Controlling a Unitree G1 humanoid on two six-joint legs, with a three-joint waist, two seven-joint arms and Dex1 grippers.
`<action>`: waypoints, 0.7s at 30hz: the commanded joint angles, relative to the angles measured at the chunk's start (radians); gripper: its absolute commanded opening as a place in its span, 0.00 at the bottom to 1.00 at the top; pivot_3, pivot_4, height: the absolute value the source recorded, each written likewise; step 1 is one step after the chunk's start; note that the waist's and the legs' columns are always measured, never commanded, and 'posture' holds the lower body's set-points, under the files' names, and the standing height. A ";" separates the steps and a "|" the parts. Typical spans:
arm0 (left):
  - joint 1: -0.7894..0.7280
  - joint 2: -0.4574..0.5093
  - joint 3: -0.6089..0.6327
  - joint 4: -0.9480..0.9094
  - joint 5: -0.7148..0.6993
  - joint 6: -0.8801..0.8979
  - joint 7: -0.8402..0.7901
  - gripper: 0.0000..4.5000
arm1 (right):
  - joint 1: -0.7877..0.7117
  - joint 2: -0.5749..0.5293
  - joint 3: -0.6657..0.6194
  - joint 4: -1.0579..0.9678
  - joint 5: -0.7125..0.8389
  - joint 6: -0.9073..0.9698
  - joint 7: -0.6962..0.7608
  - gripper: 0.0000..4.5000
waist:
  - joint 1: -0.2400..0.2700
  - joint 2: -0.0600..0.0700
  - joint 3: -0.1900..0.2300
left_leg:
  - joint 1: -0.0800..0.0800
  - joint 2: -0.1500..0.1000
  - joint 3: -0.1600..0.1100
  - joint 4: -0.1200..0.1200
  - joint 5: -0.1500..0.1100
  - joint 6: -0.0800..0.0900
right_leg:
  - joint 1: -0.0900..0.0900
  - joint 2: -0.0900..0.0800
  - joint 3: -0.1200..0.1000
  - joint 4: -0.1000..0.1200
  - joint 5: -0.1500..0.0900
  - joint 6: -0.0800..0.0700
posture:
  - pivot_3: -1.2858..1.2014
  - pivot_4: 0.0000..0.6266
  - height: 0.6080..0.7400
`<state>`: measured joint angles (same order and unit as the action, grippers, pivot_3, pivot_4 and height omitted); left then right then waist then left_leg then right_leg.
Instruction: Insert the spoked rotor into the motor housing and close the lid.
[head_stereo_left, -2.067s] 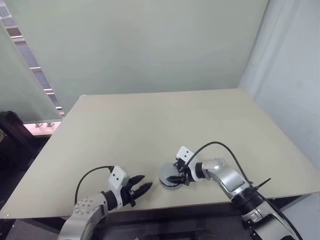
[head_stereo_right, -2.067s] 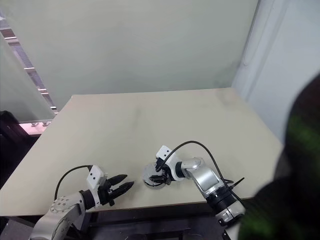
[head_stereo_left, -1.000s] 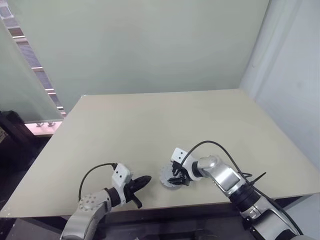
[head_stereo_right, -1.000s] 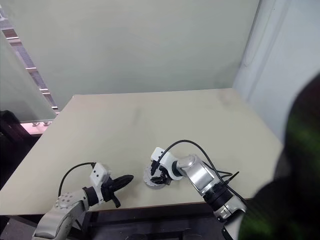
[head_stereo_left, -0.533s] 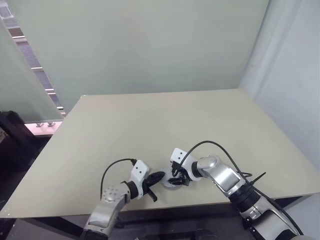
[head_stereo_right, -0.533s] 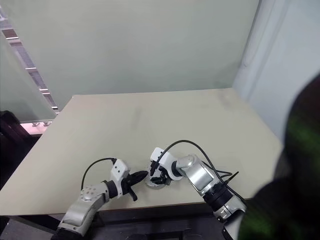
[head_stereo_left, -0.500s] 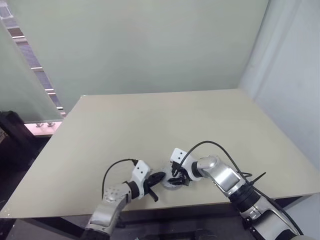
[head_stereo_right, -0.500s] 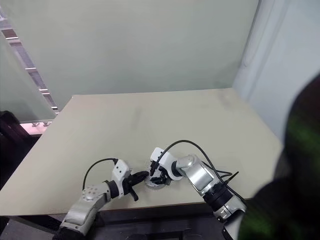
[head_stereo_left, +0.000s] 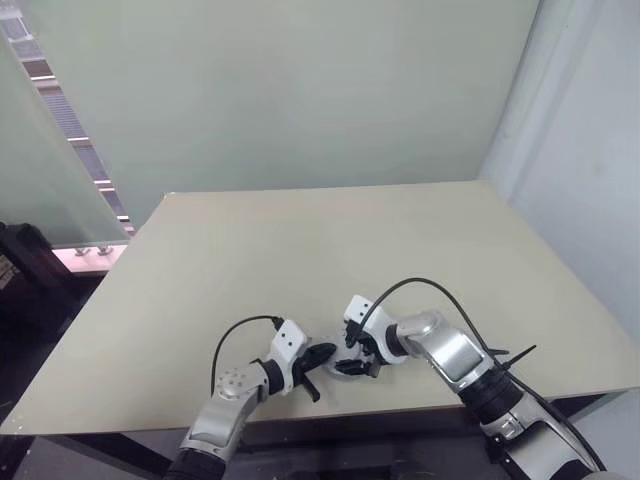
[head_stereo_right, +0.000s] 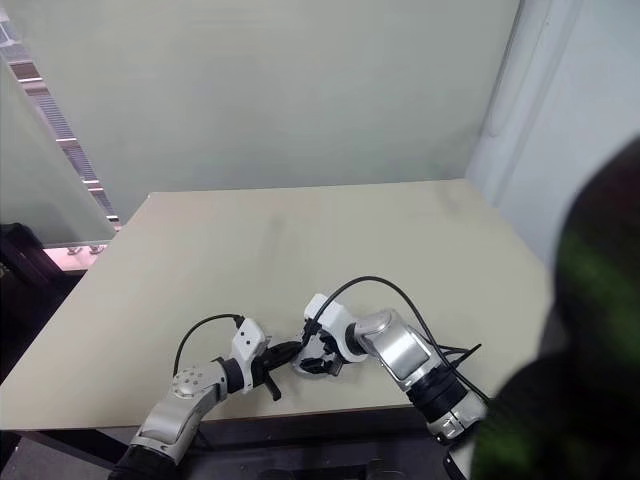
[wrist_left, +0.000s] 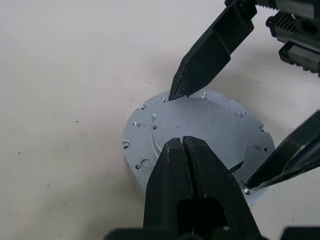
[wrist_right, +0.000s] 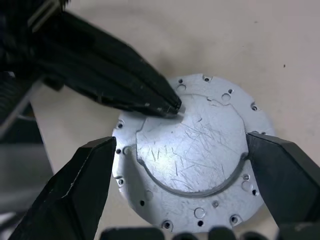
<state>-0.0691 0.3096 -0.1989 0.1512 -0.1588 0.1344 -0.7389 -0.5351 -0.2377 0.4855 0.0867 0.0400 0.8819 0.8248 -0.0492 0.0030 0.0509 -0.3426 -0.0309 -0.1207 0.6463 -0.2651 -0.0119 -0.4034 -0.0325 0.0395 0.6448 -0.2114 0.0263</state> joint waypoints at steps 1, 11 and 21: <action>0.009 0.009 -0.028 0.003 0.023 0.014 -0.013 0.00 | -0.024 0.038 -0.145 -0.042 0.086 0.060 -0.036 1.00 | 0.000 0.000 0.000 | 0.000 0.000 0.000 0.000 0.000 0.000 | 0.000 0.000 0.000 0.000 0.000 0.000 | 0.52 0.00 1.00; 0.004 0.007 -0.040 0.005 0.023 0.015 -0.019 0.00 | -0.065 0.094 -0.498 0.110 0.264 0.343 -0.176 1.00 | 0.000 0.001 -0.001 | 0.000 -0.002 -0.001 0.000 0.000 0.000 | 0.001 0.000 0.001 0.000 0.000 0.000 | 0.52 0.00 1.00; 0.006 0.008 -0.042 0.001 0.021 0.015 -0.021 0.00 | -0.060 0.157 -0.662 0.290 0.359 0.490 -0.252 1.00 | 0.000 0.003 -0.002 | 0.000 -0.002 0.000 -0.001 0.000 0.000 | 0.001 0.000 0.002 0.000 0.000 0.000 | 0.52 0.00 1.00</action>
<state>-0.0699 0.3130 -0.2125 0.1486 -0.1581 0.1348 -0.7443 -0.5786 -0.0883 -0.1468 0.3729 0.3633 1.3638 0.5772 -0.0493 0.0062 0.0487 -0.3426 -0.0329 -0.1208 0.6457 -0.2651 -0.0116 -0.4023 -0.0329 0.0413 0.6449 -0.2114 0.0263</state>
